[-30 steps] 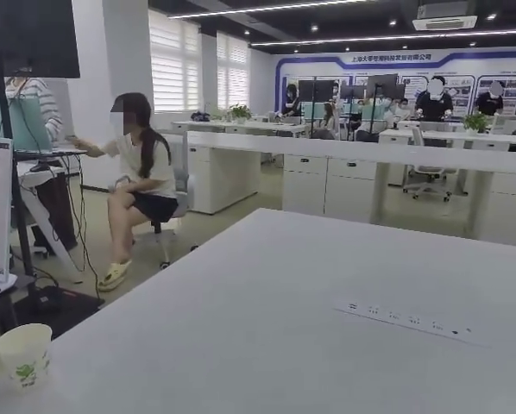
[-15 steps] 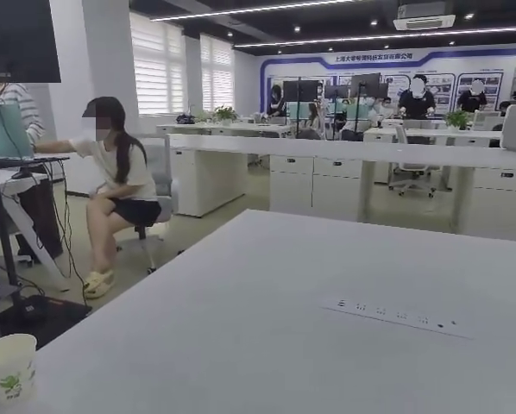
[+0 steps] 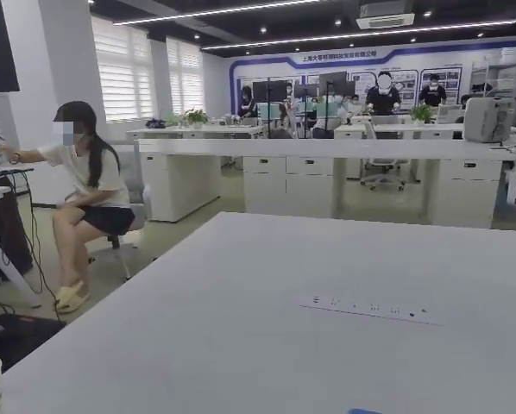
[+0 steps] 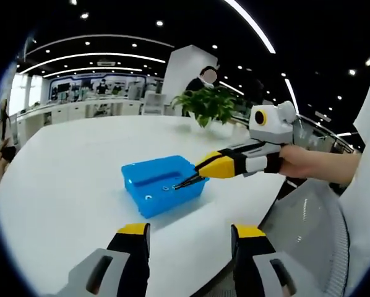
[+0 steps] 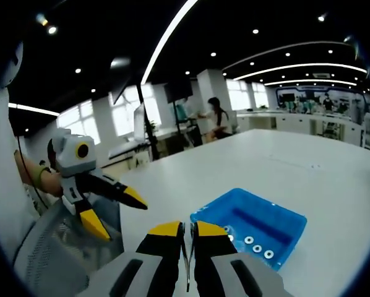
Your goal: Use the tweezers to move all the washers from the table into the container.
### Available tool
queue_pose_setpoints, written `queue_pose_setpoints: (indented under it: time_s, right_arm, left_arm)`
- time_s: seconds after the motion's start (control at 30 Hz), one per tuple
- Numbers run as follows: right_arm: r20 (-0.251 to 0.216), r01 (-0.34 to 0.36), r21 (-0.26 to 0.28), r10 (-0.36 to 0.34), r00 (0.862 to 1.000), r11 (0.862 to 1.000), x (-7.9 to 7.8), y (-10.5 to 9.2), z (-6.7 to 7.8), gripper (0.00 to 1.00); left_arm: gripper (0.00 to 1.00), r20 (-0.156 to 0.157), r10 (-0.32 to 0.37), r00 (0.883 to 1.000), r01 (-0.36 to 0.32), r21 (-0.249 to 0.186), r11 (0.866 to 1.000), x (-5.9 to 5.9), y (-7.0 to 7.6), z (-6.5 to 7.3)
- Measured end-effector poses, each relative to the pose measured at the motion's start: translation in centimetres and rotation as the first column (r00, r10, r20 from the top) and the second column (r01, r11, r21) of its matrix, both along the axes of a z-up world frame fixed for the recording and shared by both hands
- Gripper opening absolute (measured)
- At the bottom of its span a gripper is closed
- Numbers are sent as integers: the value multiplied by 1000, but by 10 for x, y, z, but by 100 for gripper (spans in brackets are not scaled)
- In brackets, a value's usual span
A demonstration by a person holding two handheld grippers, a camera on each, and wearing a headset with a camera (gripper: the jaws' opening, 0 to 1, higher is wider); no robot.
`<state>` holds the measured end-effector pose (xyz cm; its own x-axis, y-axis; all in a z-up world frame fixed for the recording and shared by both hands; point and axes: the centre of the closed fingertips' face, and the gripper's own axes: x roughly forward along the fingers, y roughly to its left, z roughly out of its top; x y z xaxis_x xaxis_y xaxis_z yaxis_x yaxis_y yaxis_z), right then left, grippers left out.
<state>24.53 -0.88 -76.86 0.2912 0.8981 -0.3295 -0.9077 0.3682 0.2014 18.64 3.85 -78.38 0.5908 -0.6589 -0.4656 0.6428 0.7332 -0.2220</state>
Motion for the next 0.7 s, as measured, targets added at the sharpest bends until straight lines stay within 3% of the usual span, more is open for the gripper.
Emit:
queue_pose_setpoints:
  time_s: [0.17, 0.4, 0.5, 0.6, 0.7]
  right_arm:
    - [-19, -83, -61, 82, 996, 995, -18, -12, -12, 4]
    - [-60, -221, -130, 214, 975, 967, -46, -27, -27, 4]
    - [-58, -248, -171, 242, 969, 954, -52, -33, -35, 3]
    - [-54, -261, -212, 255, 965, 942, -54, -38, -46, 3]
    - [-48, -272, -235, 268, 962, 933, -55, -40, -50, 3]
  left_arm:
    - [43, -10, -158, 987, 159, 55, 986, -8, -16, 9]
    - [31, -14, -310, 951, 311, 66, 948, -6, -42, 28]
    - [25, -41, -360, 932, 363, 93, 927, -4, -48, 19]
    - [25, -80, -398, 914, 405, 151, 902, -4, -51, 2]
    - [25, -91, -422, 902, 431, 166, 887, -7, -58, -6]
